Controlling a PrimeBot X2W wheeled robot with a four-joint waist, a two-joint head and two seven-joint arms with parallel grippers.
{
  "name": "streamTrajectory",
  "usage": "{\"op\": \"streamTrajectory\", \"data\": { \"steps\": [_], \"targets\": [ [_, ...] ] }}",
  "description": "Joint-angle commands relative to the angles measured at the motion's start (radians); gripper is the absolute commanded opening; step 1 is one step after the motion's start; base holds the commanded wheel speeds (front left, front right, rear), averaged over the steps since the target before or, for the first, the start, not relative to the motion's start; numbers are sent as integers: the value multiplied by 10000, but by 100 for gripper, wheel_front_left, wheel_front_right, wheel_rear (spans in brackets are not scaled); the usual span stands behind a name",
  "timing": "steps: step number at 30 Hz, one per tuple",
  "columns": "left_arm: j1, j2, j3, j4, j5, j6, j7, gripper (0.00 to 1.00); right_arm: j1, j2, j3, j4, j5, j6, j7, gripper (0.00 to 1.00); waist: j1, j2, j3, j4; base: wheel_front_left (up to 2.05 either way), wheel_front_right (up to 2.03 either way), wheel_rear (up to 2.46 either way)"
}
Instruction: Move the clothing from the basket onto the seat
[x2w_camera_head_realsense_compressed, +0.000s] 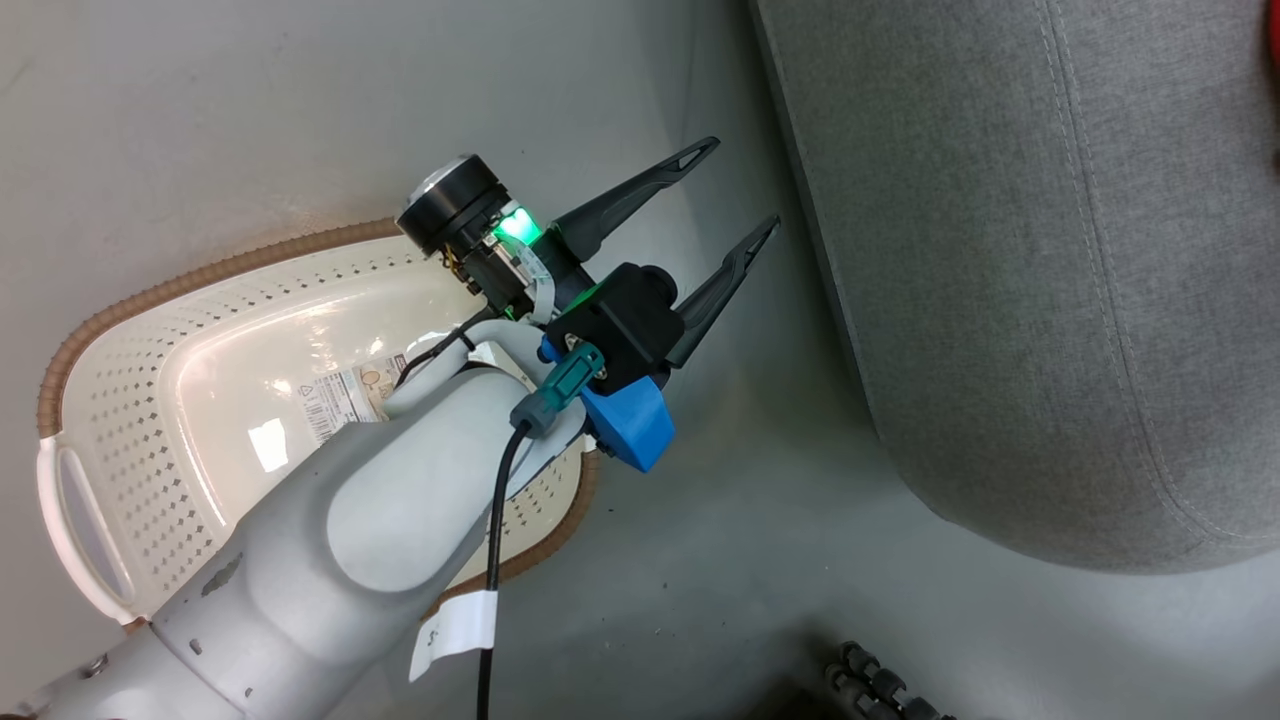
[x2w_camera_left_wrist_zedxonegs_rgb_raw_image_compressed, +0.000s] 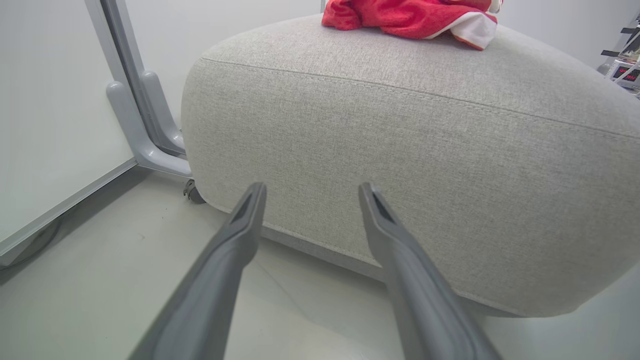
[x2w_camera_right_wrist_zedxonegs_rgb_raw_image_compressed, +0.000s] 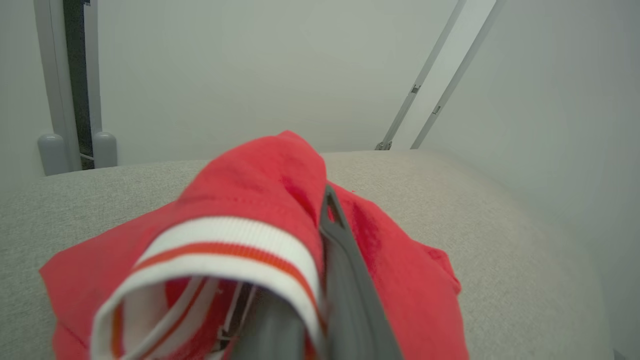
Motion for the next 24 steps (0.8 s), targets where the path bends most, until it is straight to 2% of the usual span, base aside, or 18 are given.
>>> {"op": "streamTrajectory", "data": {
  "steps": [1,2,3,4,11,18,24],
  "targets": [
    [-190,32,19,-21,-37,16,-7,100,-35,-114,3,156,71,-2,-54,0,-1,0,-38,-22,0,0,0],
    [-185,25,4,-13,-41,26,-16,100,-1,-155,19,279,113,-2,-71,13,-1,0,-85,-34,0,0,0],
    [-176,16,-7,0,-53,38,-40,100,73,-190,47,349,169,-2,-77,43,-1,0,-149,-47,0,0,0],
    [-163,-3,-14,8,-79,51,-61,100,164,-227,79,366,209,-2,-87,100,-1,0,-212,-56,0,0,0],
    [77,-114,-64,170,-228,116,-237,100,1609,164,274,-812,514,-1,-83,100,-1,0,-849,-100,0,0,0],
    [378,-258,-31,409,-408,185,-463,100,3864,539,554,-2232,1162,-1,-82,100,-1,0,-1633,-72,0,0,0],
    [871,-404,278,524,-700,401,-591,100,5310,581,1158,-3303,1547,-1,-83,100,-1,0,-2569,25,0,0,0]
  ]
}}
